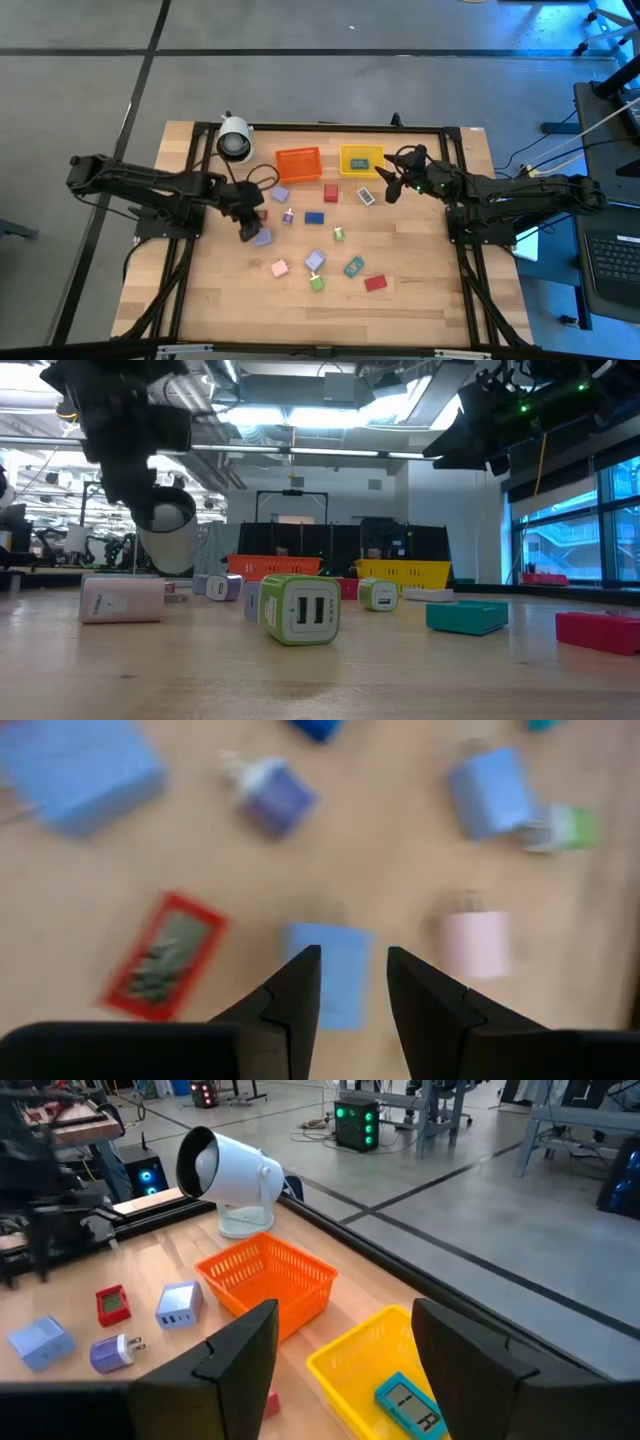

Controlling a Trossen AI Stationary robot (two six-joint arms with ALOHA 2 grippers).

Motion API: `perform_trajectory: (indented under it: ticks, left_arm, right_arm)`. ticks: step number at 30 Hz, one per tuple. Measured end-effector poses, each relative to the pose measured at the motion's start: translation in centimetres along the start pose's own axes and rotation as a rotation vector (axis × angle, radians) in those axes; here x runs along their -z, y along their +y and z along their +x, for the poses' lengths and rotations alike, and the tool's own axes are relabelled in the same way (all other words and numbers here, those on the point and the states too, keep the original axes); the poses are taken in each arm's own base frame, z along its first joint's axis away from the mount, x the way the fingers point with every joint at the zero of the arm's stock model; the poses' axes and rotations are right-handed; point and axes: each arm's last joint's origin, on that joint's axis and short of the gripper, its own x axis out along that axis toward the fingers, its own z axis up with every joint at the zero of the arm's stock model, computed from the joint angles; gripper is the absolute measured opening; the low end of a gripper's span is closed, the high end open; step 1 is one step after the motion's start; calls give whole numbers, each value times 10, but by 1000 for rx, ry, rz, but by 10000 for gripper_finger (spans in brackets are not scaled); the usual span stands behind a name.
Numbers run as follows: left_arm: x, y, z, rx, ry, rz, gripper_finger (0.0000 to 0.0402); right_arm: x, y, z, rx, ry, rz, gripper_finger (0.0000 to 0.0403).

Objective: Pick & Place Office items
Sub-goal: Put the middle purple charger adapter into the orange bin

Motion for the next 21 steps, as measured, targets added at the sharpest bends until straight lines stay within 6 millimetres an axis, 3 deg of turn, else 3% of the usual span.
perform_trajectory:
  ticks: [5,8,13,21]
  left_arm:
    - [0,-24,-10,30,-28,25,114]
    - [8,-28,-11,-18,4,-11,114]
    - [21,-26,3,-142,138,-47,114]
    - [19,-27,29,-180,313,48,114]
  right_arm:
    - [0,0,0,0,1,-6,233]
    - [0,0,0,-2,5,-8,233]
    - [1,1,0,-23,9,-8,233]
    - [1,1,0,-26,9,-6,233]
